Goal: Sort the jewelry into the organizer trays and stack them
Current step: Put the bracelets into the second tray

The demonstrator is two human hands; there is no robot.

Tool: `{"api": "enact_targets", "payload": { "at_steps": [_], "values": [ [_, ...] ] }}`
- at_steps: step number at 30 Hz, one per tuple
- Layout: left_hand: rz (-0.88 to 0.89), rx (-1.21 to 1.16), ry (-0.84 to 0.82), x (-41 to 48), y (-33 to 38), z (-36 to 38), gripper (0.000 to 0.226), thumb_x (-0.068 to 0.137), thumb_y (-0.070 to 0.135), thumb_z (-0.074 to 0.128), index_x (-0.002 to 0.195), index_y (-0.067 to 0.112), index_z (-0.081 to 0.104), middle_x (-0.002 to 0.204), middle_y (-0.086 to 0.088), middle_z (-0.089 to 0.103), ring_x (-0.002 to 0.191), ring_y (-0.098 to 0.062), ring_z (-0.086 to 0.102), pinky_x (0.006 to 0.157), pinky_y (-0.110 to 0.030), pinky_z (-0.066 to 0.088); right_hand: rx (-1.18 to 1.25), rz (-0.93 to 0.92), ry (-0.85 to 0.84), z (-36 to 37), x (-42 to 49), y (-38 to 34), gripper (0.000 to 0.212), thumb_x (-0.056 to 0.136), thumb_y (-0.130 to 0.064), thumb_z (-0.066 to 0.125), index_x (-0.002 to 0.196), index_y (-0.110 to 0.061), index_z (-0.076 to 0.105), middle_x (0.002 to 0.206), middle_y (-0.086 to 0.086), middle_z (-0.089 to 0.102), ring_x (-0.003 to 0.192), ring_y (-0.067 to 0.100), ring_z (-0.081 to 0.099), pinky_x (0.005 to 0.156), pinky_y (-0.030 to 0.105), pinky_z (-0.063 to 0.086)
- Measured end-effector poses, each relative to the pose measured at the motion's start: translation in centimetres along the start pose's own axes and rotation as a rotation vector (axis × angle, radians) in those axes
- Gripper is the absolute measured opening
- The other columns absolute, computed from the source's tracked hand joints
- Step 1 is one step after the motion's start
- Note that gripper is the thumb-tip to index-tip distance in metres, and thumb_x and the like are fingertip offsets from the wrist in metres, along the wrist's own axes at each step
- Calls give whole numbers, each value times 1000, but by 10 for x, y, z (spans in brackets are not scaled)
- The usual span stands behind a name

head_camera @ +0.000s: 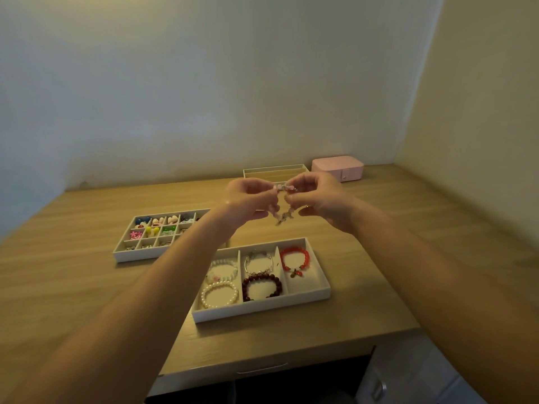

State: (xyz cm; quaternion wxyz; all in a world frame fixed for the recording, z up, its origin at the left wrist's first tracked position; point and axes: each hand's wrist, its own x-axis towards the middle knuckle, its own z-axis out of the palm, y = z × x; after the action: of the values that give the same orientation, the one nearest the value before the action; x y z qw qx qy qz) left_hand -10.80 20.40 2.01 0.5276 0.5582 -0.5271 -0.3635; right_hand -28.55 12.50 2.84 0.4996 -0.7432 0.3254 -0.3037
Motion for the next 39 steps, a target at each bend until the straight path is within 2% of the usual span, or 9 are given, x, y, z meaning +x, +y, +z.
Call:
{"api": "enact_targets", "payload": {
  "at_steps": [2, 5, 11, 14, 20, 27, 33, 36, 39],
  "values": [
    [20, 116, 32, -1, -1, 4, 19, 93, 17, 71, 108, 6, 70, 93, -12, 75, 83, -20, 72, 81, -34, 59, 26, -26, 27, -1, -2, -1, 17, 89, -7, 76, 102, -16, 69, 94, 5, 71, 86, 20, 71, 75, 30, 61],
    [10, 0, 57, -4, 0, 7, 20, 94, 17, 70, 111, 6, 68, 92, -10, 74, 83, -19, 74, 80, -32, 60, -101, -21, 65, 1, -1, -1, 16, 90, -7, 76, 100, -16, 68, 93, 4, 71, 84, 19, 69, 69, 26, 58],
    [-12, -13, 51, -7, 0, 8, 19, 95, 21, 68, 111, 11, 68, 90, -4, 72, 82, -19, 73, 69, -26, 56, 15, 24, 44, 0, -2, 2, 13, 92, -9, 73, 103, -13, 68, 96, 7, 72, 85, 19, 71, 74, 29, 61],
    [-34, -6, 50, -9, 0, 10, 16, 95, 21, 68, 109, 13, 68, 88, -3, 71, 77, -16, 70, 71, -28, 55, 84, 47, 10, -2, -5, 2, 13, 94, -10, 71, 106, -13, 67, 98, 9, 72, 88, 21, 73, 76, 30, 62],
    [-59, -17, 16, -14, -1, 12, 19, 92, 19, 72, 109, 10, 69, 93, -8, 74, 79, -18, 70, 73, -28, 58, -41, 27, 2, -5, -9, 7, 12, 92, -14, 74, 102, -15, 66, 98, 5, 72, 88, 19, 73, 71, 25, 61],
    [-129, 99, -66, -29, -12, 14, 16, 91, 14, 72, 107, 10, 70, 96, -12, 76, 85, -20, 75, 84, -35, 61, -121, 117, -125, -12, -22, 18, 17, 91, -21, 76, 104, -15, 68, 95, 5, 72, 81, 15, 72, 71, 24, 60],
    [-175, 189, -177, -46, -22, 23, 19, 90, 11, 72, 108, 5, 69, 96, -14, 76, 82, -17, 72, 78, -29, 59, -136, 189, -293, -20, -42, 35, 22, 91, -21, 75, 110, -11, 68, 102, 8, 73, 87, 17, 74, 82, 32, 62],
    [-190, 201, -247, -51, -24, 27, 23, 91, 8, 71, 112, -1, 66, 100, -20, 75, 85, -22, 72, 77, -30, 58, -112, 232, -368, -24, -49, 41, 22, 92, -18, 74, 111, -9, 68, 99, 9, 74, 87, 19, 73, 79, 31, 60],
    [-204, 234, -276, -54, -27, 31, 21, 90, 7, 71, 110, 0, 66, 101, -20, 74, 87, -25, 74, 85, -37, 59, -103, 263, -419, -27, -51, 47, 19, 92, -16, 73, 110, -9, 68, 93, 5, 75, 87, 20, 73, 77, 31, 59]
  ]
}}
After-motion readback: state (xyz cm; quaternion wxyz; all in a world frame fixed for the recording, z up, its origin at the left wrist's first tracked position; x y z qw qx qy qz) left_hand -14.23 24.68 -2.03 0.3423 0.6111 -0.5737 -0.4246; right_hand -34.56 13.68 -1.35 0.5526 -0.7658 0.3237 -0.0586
